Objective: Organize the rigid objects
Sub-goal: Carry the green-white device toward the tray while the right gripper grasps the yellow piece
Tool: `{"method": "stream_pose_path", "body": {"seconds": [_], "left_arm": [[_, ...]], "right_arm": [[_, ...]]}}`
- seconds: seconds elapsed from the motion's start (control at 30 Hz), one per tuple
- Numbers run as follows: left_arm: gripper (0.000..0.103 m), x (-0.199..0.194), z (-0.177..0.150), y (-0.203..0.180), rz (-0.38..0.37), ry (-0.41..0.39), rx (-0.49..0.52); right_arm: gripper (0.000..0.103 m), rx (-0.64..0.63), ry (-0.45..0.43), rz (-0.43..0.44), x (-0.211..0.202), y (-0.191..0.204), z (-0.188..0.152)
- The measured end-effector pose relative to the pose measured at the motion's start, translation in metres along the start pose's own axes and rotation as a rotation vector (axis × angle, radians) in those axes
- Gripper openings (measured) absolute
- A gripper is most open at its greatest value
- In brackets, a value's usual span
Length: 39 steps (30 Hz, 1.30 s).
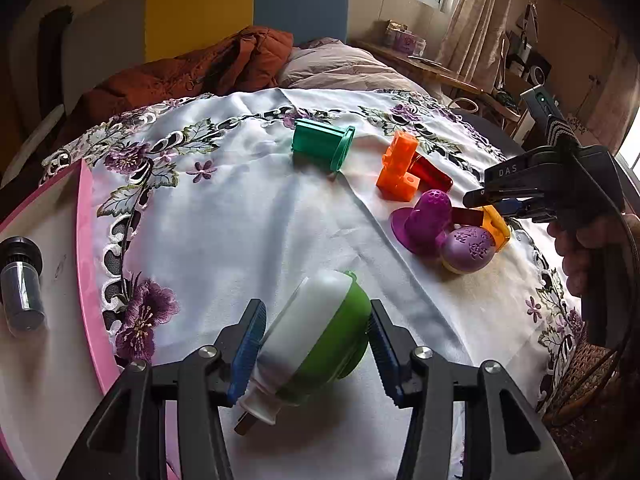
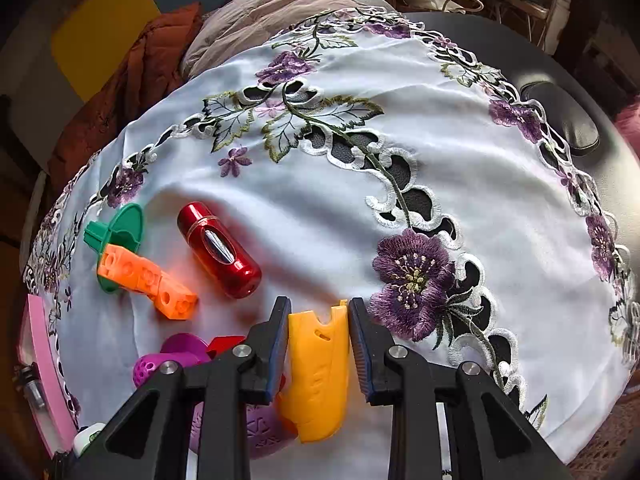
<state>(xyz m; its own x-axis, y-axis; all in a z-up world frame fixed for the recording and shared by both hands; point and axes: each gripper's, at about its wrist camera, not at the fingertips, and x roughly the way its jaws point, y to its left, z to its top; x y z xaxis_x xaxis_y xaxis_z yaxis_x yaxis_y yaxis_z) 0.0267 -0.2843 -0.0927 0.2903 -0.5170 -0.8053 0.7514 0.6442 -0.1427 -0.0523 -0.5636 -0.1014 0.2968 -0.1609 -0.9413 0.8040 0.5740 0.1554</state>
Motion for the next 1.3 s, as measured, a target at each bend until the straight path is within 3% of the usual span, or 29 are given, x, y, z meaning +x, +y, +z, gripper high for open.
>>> {"method": "stream_pose_path", "body": {"seconds": [0.23, 0.73, 0.87, 0.93, 1.3], "left_arm": [[0.052, 0.001, -0.001, 0.002, -0.007, -0.008, -0.008], [0.052, 0.007, -0.001, 0.003, -0.013, 0.004, -0.021], [0.052, 0.005, -0.002, 0.004, -0.009, -0.007, -0.026], [0.051, 0.003, -0.003, 0.004, 0.003, -0.015, -0.03], [0.05, -0.03, -0.001, 0.007, 0.037, -0.086, -0.051]], "right_arm": [[0.035, 0.079, 0.0, 0.041, -0.004, -0.012, 0.001], [0.034, -0.133, 0.03, -0.12, 0.006, 0.017, -0.01], [0.033, -0.147, 0.025, -0.132, 0.007, 0.019, -0.011], [0.028, -0.155, 0.014, -0.141, 0.006, 0.02, -0.011], [0.028, -0.182, -0.013, -0.144, 0.008, 0.023, -0.008]]}}
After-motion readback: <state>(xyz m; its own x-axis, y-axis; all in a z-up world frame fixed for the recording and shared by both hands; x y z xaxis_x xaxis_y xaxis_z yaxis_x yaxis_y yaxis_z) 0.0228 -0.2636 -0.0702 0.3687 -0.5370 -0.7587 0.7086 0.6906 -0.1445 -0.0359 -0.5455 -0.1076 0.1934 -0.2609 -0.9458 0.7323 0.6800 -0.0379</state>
